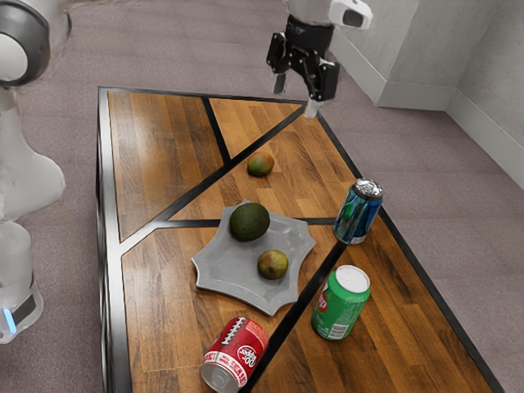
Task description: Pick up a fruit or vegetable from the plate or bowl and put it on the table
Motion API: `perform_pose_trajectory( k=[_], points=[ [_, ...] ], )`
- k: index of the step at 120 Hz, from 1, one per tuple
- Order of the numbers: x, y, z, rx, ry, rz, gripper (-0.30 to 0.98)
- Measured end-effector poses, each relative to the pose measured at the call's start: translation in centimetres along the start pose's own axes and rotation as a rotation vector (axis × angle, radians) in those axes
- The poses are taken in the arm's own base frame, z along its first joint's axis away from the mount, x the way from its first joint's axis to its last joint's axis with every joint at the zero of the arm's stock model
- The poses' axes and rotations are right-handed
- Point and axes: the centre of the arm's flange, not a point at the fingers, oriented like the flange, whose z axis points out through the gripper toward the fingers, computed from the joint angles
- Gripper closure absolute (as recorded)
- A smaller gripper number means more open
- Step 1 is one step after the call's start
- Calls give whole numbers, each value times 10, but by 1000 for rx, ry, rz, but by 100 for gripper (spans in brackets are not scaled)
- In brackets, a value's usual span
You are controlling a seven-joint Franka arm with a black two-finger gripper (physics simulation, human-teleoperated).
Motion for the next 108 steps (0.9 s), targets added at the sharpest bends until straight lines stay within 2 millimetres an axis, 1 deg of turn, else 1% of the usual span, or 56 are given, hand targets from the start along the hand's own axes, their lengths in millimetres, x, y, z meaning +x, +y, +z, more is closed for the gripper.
perform_pose_trajectory(
  k=[2,4,5,8,10,14,18,24,26,33,37,40,44,49,58,67,77,87,97,102,108],
  points=[
    [-12,-8,-7,-20,0,19,0],
    [-29,-21,-18,-39,12,28,0],
    [-35,-29,-23,-42,21,21,0],
    [-45,-60,-33,-36,53,-36,0],
    [-50,-71,-35,-24,66,-62,0],
    [-57,-79,-28,2,68,-88,0],
    [-57,-80,-12,26,49,-98,0],
    [-49,-77,19,48,-1,-102,0],
    [-43,-76,30,54,-18,-103,0],
    [-12,-73,73,73,-84,-121,0],
    [4,-81,94,71,-113,-147,0],
    [12,-89,105,66,-126,-168,0],
    [19,-96,117,58,-140,-184,0],
    [23,-98,134,52,-154,-188,0],
    [26,-96,159,36,-170,-186,0],
    [24,-75,174,22,-156,-159,0],
    [20,-51,181,13,-128,-135,0],
    [5,-40,183,14,-94,-131,0],
    [-9,-19,187,22,-70,-114,0],
    [-13,-10,189,23,-64,-109,0],
    [-16,-6,194,24,-64,-120,0]
  ],
)
